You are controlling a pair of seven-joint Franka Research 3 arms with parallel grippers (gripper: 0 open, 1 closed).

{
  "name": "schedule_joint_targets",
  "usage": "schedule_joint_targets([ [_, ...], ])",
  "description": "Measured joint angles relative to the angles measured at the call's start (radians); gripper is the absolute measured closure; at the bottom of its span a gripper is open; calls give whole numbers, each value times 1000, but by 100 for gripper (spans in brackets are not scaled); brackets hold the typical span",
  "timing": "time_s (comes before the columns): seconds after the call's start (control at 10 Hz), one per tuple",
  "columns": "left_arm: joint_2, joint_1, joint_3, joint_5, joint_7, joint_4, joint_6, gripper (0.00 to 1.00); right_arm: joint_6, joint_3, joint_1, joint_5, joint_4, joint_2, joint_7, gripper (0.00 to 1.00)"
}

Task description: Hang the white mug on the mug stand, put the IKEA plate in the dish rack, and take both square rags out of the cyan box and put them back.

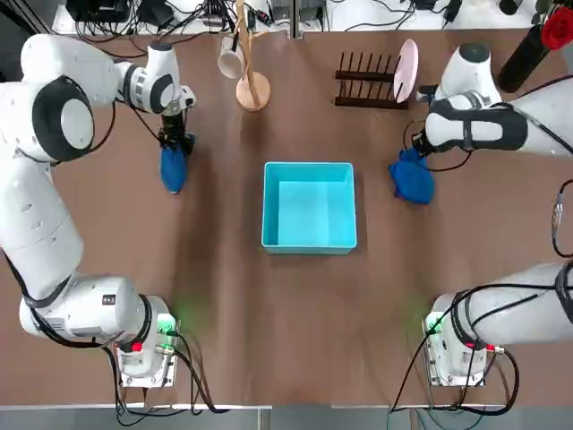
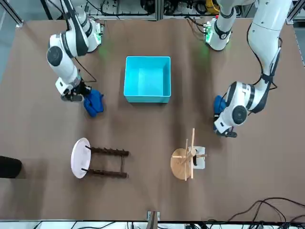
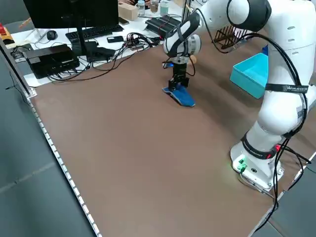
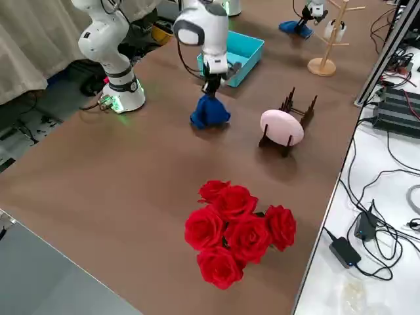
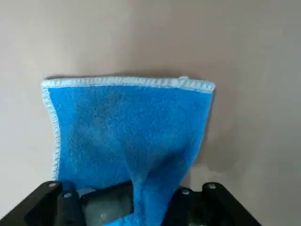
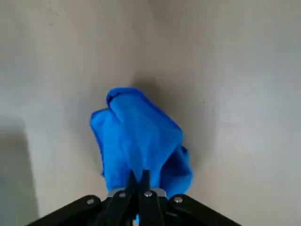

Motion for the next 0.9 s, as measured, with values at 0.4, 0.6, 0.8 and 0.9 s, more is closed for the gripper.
schedule_joint_targets([
  [0.4,-10,8,113,0,166,-13,-3,100,-363,2,149,67,201,-188,108,96],
  [0.6,-21,37,177,0,285,-21,-3,100,-450,5,265,70,305,-210,280,96],
  [0.8,-37,75,232,0,391,-21,0,100,-440,7,408,75,334,-207,490,96],
  [0.9,-42,77,237,-5,401,-21,10,100,-413,9,493,76,336,-203,605,96],
])
